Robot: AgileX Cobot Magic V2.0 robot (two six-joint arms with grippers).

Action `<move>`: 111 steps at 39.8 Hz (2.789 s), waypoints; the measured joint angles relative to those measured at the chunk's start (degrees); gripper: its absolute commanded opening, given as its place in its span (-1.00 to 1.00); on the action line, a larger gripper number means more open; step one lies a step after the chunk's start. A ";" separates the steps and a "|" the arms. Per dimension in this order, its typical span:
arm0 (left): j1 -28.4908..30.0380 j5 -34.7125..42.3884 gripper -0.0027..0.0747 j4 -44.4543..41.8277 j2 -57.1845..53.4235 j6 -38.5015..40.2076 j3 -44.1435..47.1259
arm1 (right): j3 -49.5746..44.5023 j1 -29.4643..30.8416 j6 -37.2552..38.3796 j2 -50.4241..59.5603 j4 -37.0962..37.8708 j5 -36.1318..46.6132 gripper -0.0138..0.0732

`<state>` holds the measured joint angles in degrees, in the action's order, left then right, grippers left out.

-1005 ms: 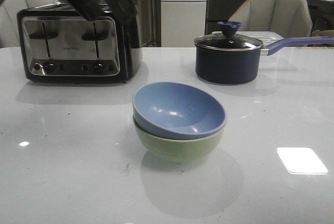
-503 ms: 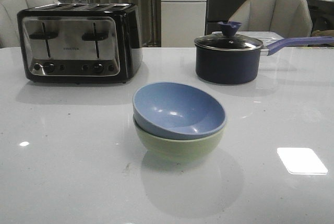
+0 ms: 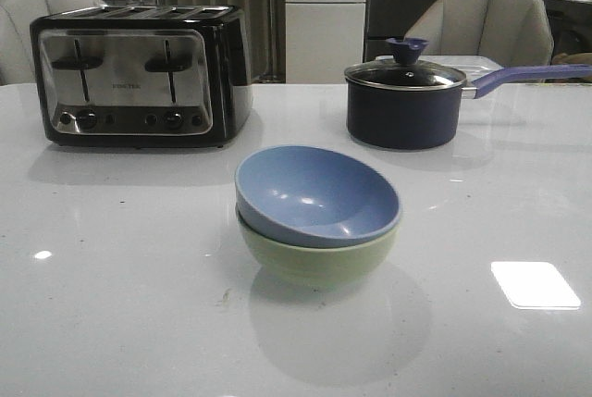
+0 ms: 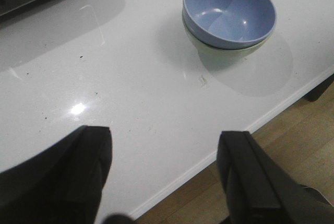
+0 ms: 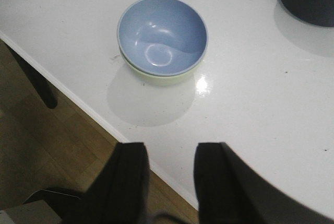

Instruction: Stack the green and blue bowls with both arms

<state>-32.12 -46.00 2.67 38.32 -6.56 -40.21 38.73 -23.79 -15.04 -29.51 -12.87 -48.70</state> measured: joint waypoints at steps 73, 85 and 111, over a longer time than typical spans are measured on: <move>30.30 32.22 -0.68 0.13 -32.69 0.02 29.08 | 0.00 0.00 0.00 0.00 0.58 -0.69 -0.62; 32.17 43.14 -0.68 4.52 -38.59 0.02 40.46 | 0.00 0.00 0.00 0.00 0.58 -0.69 -0.62; 32.30 44.59 -0.68 -0.92 -38.59 3.78 40.46 | 0.00 0.00 0.00 0.00 0.58 -0.81 -0.62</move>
<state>0.17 -1.41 1.75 -0.27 -2.78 0.26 38.73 -23.79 -15.04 -29.51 -12.29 -49.52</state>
